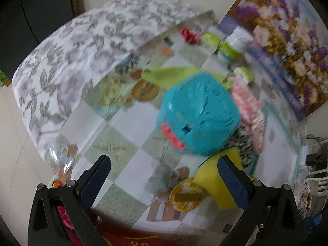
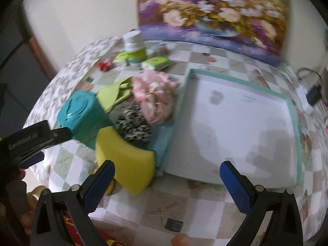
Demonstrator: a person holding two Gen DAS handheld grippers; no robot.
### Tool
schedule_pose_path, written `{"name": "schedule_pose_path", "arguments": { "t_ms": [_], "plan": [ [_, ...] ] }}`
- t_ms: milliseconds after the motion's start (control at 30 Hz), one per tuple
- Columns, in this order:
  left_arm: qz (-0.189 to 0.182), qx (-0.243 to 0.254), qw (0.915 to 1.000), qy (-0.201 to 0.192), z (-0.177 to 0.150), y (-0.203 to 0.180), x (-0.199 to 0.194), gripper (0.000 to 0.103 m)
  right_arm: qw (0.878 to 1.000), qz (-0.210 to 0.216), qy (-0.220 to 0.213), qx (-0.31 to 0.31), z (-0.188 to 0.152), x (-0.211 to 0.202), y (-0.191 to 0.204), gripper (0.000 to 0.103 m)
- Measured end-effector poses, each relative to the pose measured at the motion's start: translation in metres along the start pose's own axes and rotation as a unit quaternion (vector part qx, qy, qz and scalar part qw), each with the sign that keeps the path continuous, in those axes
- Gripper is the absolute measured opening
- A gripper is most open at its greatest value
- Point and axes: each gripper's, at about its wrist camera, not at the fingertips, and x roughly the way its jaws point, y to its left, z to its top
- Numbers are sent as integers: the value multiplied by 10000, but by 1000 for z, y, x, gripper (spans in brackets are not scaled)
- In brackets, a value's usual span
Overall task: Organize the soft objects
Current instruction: 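Close the right tool on the yellow sponge while the left tool moves toward the gold pouch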
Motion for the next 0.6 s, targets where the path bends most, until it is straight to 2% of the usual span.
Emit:
{"name": "schedule_pose_path", "arguments": {
  "t_ms": [133, 300, 367, 500, 600],
  "plan": [
    [171, -172, 9992, 319, -1, 7, 12, 103, 9980, -56, 43, -629, 0, 11, 23, 103],
    [339, -523, 9968, 497, -3, 21, 21, 103, 9901, -91, 34, -1401, -7, 14, 51, 103],
    [371, -583, 9961, 548, -4, 25, 24, 103, 9855, -254, 88, -1676, -11, 20, 60, 103],
    [364, -566, 9959, 600, -4, 32, 27, 103, 9827, -363, 211, -1803, -12, 34, 64, 103],
    [298, -467, 9961, 685, -4, 30, 31, 103, 9847, -276, 310, -1695, -10, 42, 60, 101]
  ]
}}
